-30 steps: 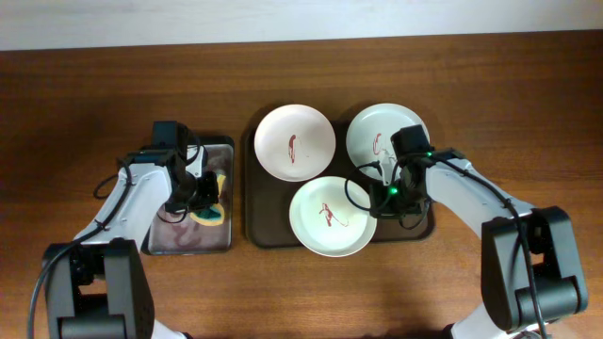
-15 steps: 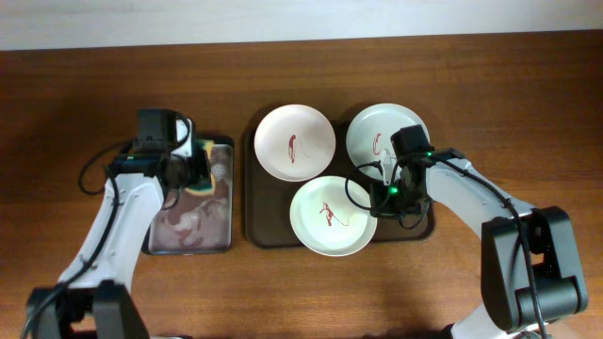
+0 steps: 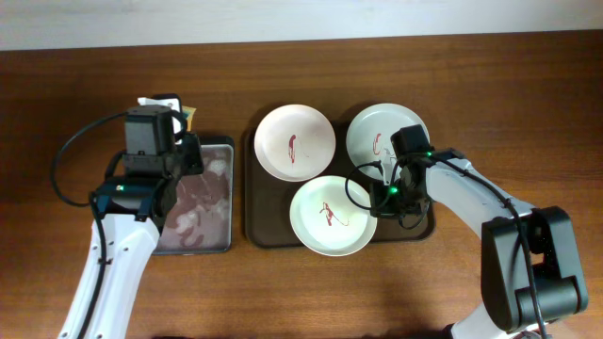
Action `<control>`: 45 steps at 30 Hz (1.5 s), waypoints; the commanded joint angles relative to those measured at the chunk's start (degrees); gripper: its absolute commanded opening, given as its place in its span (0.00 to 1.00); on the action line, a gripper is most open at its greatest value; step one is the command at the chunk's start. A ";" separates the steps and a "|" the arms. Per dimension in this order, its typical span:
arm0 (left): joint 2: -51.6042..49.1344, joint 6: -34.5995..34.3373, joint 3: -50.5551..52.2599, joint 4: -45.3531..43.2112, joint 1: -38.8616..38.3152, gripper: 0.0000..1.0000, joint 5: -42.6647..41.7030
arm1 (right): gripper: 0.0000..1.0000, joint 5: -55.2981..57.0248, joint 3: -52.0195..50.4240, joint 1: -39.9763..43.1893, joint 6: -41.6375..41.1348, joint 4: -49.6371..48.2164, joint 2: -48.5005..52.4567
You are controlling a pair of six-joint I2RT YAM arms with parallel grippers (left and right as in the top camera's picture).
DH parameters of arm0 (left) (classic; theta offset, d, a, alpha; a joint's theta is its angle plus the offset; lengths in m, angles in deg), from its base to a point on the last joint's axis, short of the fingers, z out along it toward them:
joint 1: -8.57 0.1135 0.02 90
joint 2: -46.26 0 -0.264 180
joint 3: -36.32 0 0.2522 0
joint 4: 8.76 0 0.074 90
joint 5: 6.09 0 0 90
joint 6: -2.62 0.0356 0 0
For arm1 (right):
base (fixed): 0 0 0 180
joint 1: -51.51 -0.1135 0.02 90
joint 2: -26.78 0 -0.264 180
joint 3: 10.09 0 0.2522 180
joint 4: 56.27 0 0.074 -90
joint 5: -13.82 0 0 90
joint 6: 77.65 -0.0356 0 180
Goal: Clean dirty plates on tray and stack at the side
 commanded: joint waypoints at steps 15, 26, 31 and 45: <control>-14.19 -4.87 11.10 0.13 -0.50 0.00 -9.14 | 0.04 1.99 0.81 -0.37 0.11 -0.11 0.42; -20.74 -5.09 11.08 -3.32 -0.61 0.00 -22.43 | 0.04 1.99 0.81 -0.37 0.11 -0.11 0.42; -20.74 -5.07 11.08 -5.35 -0.61 0.00 -25.64 | 0.04 1.99 0.81 -0.37 0.11 -0.13 0.42; -7.98 -5.05 6.71 -2.99 -0.68 0.00 -17.66 | 0.04 1.99 0.81 -0.39 0.11 -0.17 0.42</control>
